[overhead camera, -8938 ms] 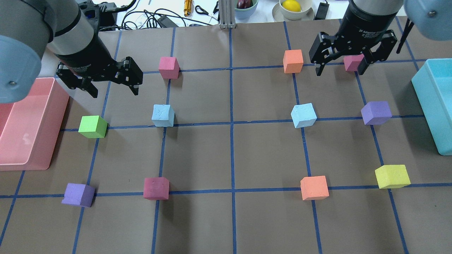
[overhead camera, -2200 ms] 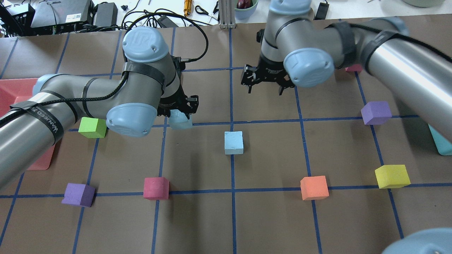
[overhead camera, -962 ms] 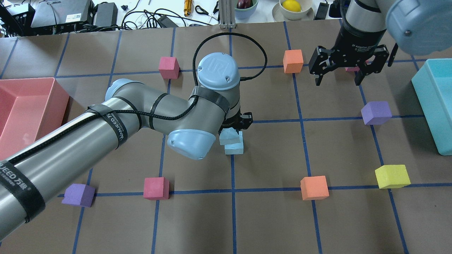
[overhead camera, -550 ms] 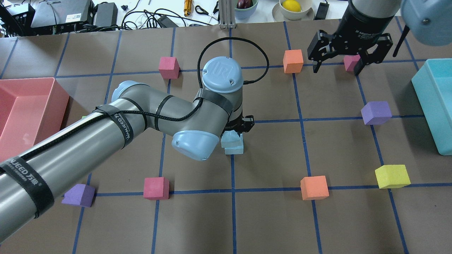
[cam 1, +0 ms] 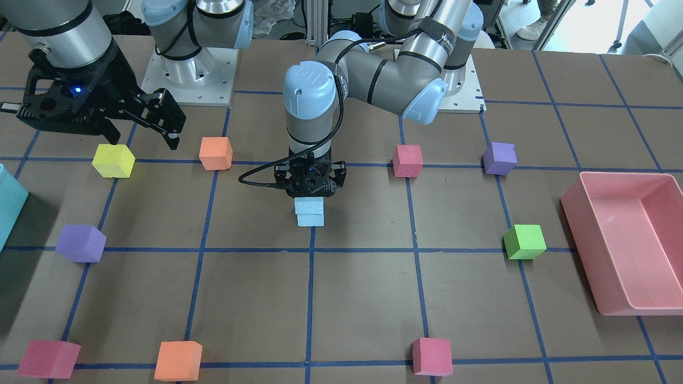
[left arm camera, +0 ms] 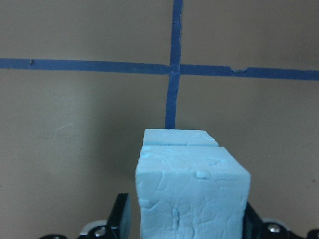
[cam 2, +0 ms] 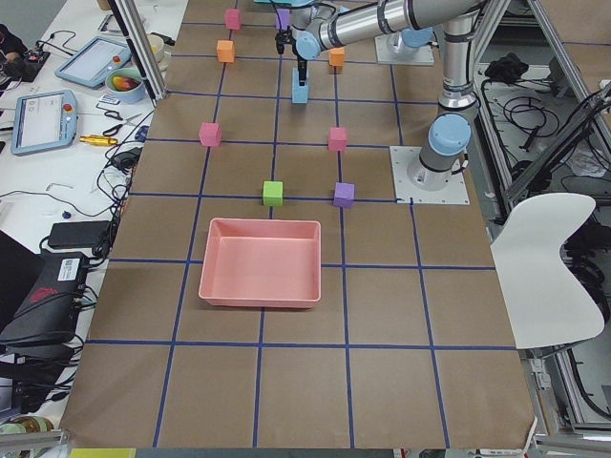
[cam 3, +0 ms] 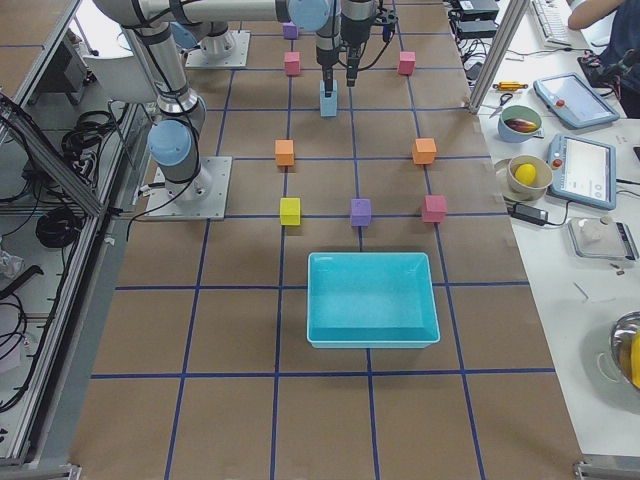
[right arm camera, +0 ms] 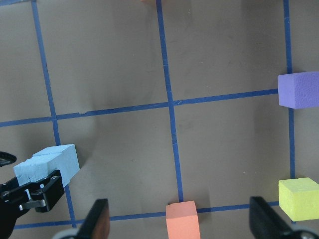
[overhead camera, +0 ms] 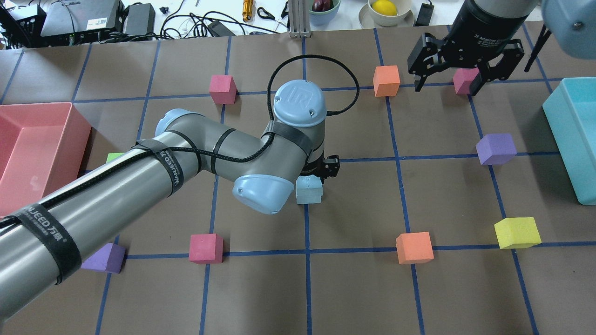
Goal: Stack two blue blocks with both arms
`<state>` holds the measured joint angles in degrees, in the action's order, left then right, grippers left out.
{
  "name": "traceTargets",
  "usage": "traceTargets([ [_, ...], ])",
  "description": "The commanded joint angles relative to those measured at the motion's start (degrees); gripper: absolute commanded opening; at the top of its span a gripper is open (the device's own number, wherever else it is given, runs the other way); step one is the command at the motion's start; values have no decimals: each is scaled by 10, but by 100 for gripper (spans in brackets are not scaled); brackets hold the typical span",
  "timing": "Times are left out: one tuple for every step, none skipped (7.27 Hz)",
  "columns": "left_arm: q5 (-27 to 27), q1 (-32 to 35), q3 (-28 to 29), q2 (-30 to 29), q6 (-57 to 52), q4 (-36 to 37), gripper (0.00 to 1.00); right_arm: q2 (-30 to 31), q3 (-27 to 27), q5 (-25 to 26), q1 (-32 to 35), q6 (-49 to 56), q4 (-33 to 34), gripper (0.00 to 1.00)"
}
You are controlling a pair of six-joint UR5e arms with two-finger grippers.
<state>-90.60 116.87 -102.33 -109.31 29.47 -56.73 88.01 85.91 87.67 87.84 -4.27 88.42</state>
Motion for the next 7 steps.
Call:
traceTargets([
  [-13,-9,6,38,-33,-3,100,2,1,3,0,0,1,100],
  [-29,-29,20,69,-55,-20,100,2,1,3,0,0,2,100],
  [-32,-81,27,101,-131,-106,100,2,2,2,-1,0,4,100],
  [-29,-148,28,139,-210,-142,100,2,2,2,-1,0,6,100],
  [-24,-191,28,173,-246,-159,100,2,1,2,-1,0,6,100],
  [-20,-252,28,193,-317,-165,100,2,0,2,0,0,6,100],
  [33,-295,28,210,-337,-181,100,2,1,2,0,0,7,100],
])
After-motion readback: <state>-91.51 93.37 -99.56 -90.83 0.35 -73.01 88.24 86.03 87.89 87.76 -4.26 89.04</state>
